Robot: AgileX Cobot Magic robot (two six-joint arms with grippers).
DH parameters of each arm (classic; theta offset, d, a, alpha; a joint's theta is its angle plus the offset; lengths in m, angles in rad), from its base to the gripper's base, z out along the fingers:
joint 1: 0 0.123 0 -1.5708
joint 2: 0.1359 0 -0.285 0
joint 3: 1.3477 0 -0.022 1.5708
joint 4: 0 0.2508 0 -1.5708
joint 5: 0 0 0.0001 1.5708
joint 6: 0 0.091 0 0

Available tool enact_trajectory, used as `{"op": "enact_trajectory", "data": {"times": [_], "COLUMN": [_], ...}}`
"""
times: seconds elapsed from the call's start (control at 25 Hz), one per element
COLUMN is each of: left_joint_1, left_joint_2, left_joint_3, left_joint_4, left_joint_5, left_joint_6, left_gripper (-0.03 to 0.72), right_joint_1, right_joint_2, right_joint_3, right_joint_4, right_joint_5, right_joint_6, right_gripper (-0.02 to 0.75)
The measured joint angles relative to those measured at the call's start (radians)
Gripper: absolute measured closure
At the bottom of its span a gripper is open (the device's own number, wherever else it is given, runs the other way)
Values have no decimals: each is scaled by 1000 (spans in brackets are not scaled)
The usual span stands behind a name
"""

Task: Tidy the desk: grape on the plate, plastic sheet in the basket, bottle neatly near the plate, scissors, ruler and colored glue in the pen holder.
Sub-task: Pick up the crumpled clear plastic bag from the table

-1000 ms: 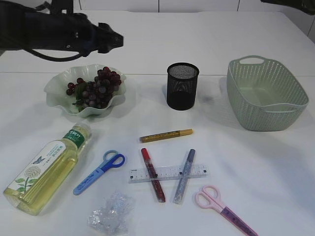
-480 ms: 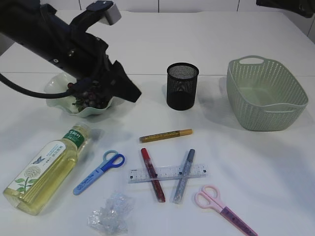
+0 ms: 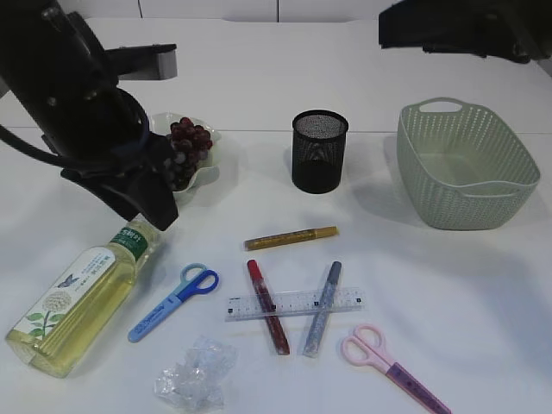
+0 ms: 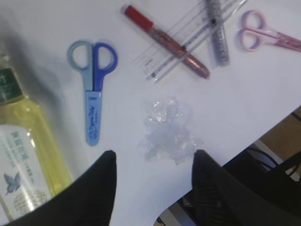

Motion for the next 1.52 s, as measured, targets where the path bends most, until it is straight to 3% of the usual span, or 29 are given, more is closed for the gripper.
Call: {"op": "enact_trajectory", "data": {"times": [0.2,0.4,0.64,0.8,0.96,1.28,1.52], "left_joint_1": [-22,-80,-149,-186,-237,-250,-284], "left_joint_2": [-2,-28,-73,-80,-81,-46,52], "left_joint_3": [-4,-2,76,156,234,265,265], "left_joint_4": [87,96,106,114,114,145,209], "left_joint_5": [17,17,18,18,18,-130,-167], "left_joint_6": [-177,-232,-283,-325,-356,-377,-375], "left_gripper": [316,326,327,324,293,260,123], "right_joint_1": [0,0,0,0,0,0,0], "right_joint_2": [0,0,0,0,0,0,0], "right_joint_3": [0,0,0,0,0,0,0], "right_joint_4": [-78,-215,-521,-633,-677,-683,-706], "right_joint_5": [134,246,371,487,499,499,499], "right_joint_6": [2,75,493,720,797,815,816], "right_gripper": [190,190,190,190,190,190,190]}}
